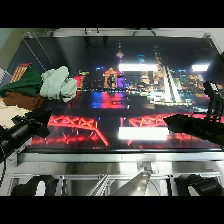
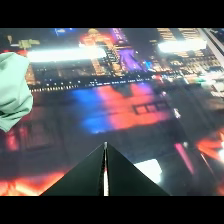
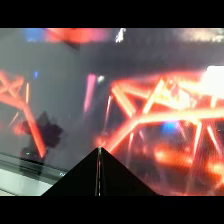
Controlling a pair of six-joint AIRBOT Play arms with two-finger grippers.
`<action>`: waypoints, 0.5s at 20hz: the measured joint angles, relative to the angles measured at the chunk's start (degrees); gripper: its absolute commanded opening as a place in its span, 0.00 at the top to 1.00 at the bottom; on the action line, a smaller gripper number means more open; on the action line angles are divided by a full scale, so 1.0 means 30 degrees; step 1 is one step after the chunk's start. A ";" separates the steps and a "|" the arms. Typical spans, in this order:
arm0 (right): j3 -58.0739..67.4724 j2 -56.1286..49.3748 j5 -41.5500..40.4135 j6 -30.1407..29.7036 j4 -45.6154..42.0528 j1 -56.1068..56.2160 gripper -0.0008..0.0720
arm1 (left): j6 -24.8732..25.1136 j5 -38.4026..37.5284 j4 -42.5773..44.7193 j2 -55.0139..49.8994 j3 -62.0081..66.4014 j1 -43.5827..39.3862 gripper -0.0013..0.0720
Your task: Fold the shirts.
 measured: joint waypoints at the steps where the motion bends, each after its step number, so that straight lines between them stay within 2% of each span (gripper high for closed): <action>1: 0.0000 0.0000 -0.0007 0.0000 0.0000 0.0000 0.95 | 0.0000 -0.0007 0.0000 0.0000 0.0000 0.0000 0.96; 7: -0.0007 -0.0015 -0.0459 0.0000 0.0029 0.0000 0.95 | -0.0044 0.0000 -0.0211 0.0000 0.0000 0.0000 0.97; 10: -0.0007 -0.0255 -0.0874 0.0000 0.0058 0.0000 0.95 | -0.0889 0.0925 -0.0780 -0.0109 0.0248 0.0015 0.97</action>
